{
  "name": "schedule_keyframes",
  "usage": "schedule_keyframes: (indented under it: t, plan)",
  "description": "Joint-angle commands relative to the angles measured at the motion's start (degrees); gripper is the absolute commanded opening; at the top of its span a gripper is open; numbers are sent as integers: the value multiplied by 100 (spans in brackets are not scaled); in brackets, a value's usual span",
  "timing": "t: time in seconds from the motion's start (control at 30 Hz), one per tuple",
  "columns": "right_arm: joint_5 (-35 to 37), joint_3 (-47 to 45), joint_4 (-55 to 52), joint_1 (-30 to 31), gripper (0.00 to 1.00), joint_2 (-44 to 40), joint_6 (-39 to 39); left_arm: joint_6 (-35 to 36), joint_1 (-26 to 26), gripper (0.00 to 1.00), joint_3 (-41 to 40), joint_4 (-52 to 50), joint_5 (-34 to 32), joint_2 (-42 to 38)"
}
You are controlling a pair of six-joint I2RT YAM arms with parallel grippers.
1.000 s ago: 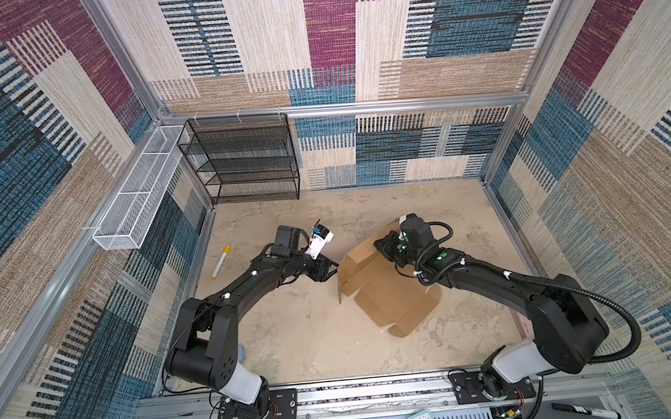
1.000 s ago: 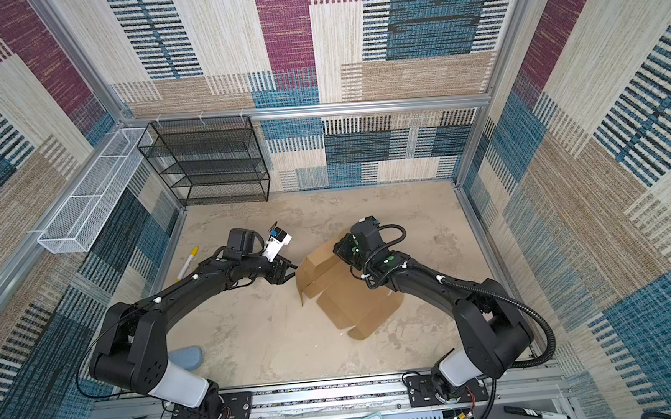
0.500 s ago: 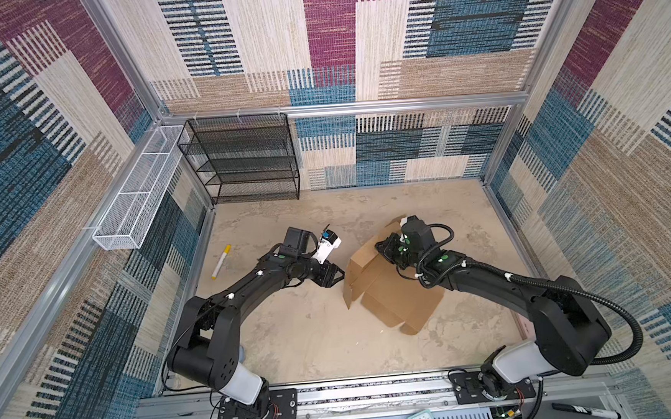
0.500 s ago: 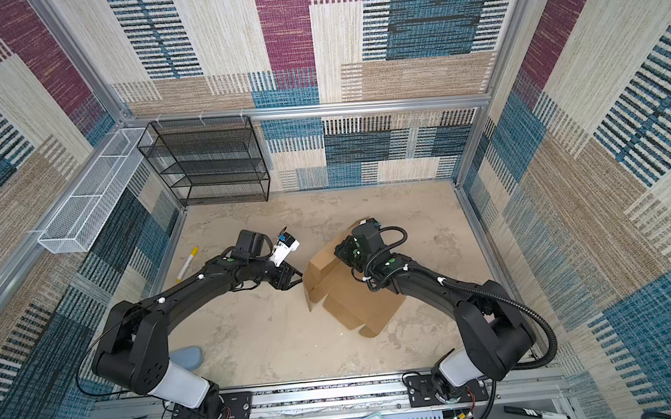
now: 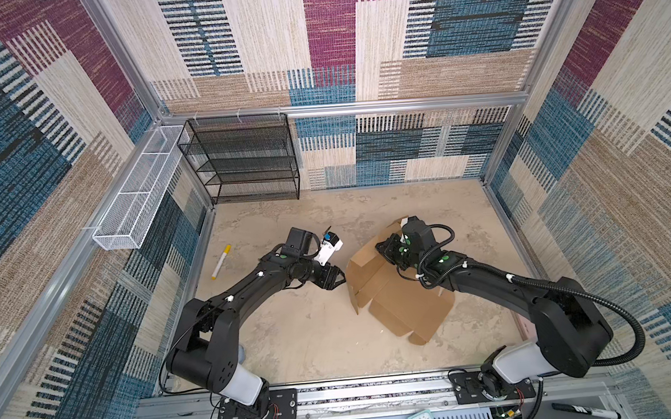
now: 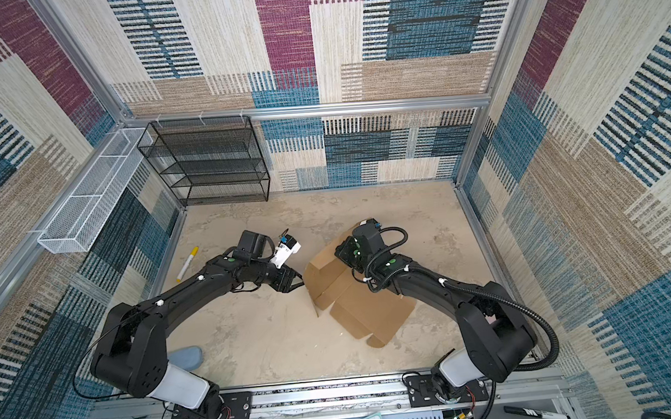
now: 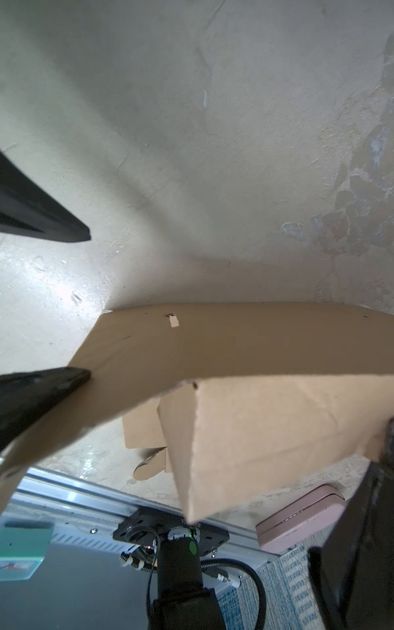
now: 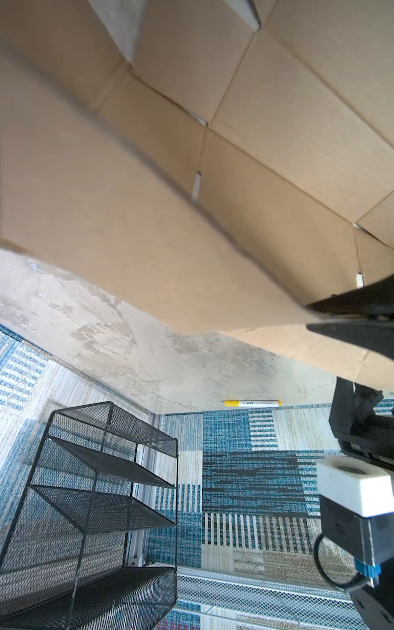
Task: Assemble paper box
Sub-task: First fold the bottom flaps of a flat cardboard box at the center of the table.
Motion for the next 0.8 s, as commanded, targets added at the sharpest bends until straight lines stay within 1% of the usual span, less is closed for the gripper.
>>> schedule_keyframes:
  t: [0.0,0.07,0.1,0.27,0.53,0.77]
  plan:
    - [104,-98,303,7,0,-45,83,-280,-153,62,-89,28,166,-118]
    - [94,-151,369,7,0,-77,108,-309,-207,62,-90,10,163,-90]
    - [87,-204,437,7,0,-100,117,-356,-241,62,-75,0,-37,-50]
    - [30,-483,716,7,0,-243,181,-474,-452,62,-13,-8,-234,75]
    - [143,-1072,1147,7,0,-744,251,-728,-663,62,-218,345,-399,-68]
    - [214,-1636,1616,8,0,-1197,269,-758,-922,62,-281,450,-804,-86]
